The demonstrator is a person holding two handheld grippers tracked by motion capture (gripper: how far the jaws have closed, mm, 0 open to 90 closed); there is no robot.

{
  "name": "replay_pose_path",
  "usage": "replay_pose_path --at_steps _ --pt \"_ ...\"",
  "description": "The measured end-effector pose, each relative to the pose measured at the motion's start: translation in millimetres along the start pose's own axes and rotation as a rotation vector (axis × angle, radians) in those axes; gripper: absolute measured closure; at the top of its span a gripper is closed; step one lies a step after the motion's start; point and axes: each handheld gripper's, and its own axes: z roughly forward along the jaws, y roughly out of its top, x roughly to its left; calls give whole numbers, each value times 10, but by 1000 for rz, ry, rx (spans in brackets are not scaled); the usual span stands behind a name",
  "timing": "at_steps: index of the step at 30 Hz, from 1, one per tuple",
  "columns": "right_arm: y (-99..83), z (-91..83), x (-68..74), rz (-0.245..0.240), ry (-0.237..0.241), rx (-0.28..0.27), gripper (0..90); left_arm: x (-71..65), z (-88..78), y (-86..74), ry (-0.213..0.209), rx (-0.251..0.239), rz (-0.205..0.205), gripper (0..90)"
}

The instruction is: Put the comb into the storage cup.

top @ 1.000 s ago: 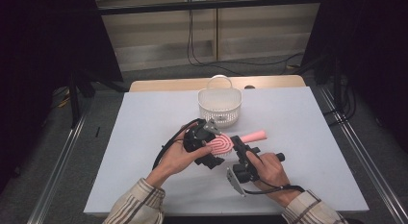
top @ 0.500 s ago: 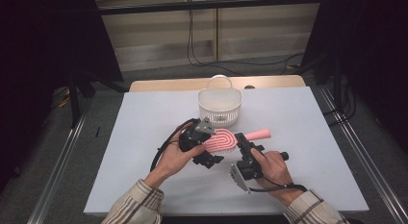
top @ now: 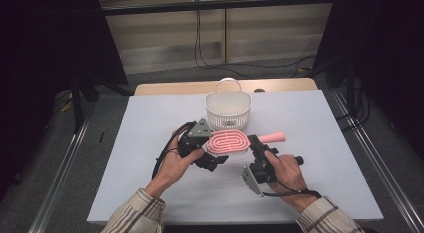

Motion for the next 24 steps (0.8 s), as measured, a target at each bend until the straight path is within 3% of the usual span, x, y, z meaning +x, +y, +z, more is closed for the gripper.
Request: replay_pose_path --at_steps 1,4,8,11,14,17,19,24 --pt "-4 -2 1 8 -3 3 815 -5 -12 -10 19 -7 -3 31" --pt "-20 -1 -26 -5 -6 9 815 -12 -44 -53 24 -52 -33 48" --pt "-35 11 -49 9 -7 13 815 -3 -70 -126 60 -104 -32 39" --pt "-40 25 -58 19 -6 17 815 42 -92 -159 68 -129 -57 33" --pt "-48 31 -73 26 -4 22 815 49 -115 -183 83 -156 -54 30" --pt "-58 26 -85 45 -12 30 815 66 -124 -217 59 -181 -108 34" --pt "-68 34 -101 54 -8 33 815 67 -128 -239 92 -186 -93 36" --pt "-100 38 -129 73 -9 38 815 55 -130 -324 102 -202 -92 39"
